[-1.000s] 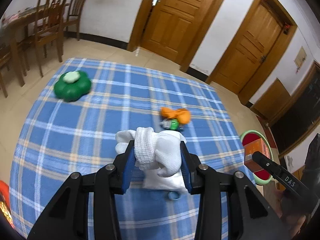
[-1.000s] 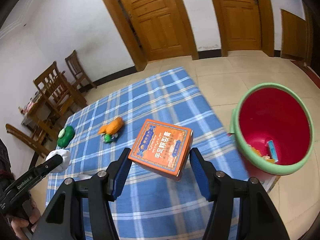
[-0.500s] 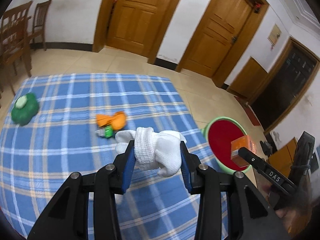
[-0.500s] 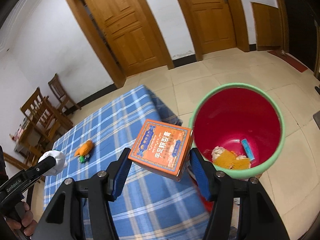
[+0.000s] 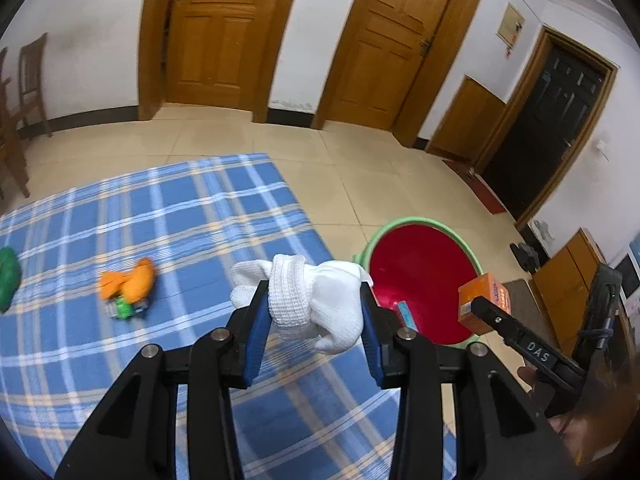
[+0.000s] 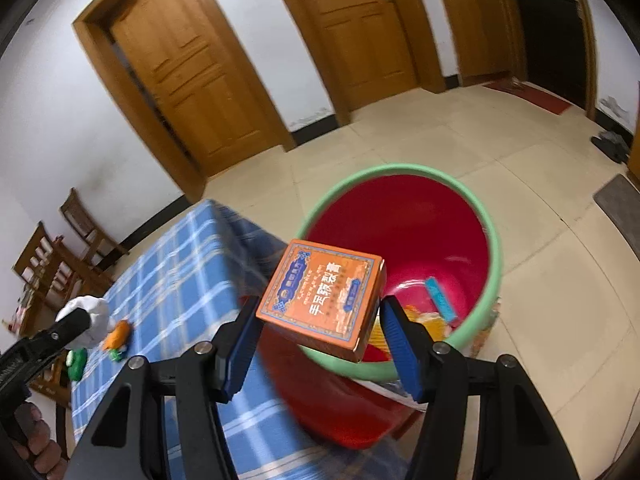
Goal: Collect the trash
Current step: 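Carry the sock and orange box over the bucket and open the right gripper, then open the left gripper to drop the white sock into the bucket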
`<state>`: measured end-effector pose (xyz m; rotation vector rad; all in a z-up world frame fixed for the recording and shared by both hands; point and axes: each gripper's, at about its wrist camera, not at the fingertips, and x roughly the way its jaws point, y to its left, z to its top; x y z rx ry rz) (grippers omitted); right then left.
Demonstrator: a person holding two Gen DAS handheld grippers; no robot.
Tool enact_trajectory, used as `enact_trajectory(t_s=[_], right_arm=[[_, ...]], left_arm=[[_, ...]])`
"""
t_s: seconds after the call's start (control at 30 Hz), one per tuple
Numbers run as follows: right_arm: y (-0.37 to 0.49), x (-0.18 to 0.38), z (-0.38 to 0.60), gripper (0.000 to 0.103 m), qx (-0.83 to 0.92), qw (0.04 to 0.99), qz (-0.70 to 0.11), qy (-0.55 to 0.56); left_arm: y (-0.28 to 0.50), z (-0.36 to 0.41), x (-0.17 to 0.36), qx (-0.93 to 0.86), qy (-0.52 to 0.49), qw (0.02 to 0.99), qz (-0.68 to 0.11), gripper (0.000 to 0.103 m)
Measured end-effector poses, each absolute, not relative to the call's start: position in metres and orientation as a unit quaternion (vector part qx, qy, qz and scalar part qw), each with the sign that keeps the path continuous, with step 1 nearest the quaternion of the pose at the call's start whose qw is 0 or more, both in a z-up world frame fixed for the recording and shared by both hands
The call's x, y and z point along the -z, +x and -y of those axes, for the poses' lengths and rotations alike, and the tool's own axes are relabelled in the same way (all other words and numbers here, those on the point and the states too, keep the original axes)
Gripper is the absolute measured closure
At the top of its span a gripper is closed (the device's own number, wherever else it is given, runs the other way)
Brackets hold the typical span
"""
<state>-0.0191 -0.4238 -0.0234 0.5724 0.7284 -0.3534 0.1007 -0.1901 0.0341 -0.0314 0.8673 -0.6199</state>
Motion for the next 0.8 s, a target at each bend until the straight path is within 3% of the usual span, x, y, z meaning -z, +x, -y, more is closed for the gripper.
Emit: enact_trajectory(t_s=[0.47, 0.8], right_arm=[[-0.02, 0.055, 0.467, 0.039, 0.201, 0.858, -0.359, 0.306], [-0.04, 0.042, 0.476, 0.032, 0.215, 0.865, -0.331, 0.31]], left_arm=[[0.112, 0.258, -0.011, 0.328, 0.035, 0.84, -0.431, 0.062], [0.109, 0.293, 0.0, 0.351, 0.062, 0.826, -0.437, 0.062]])
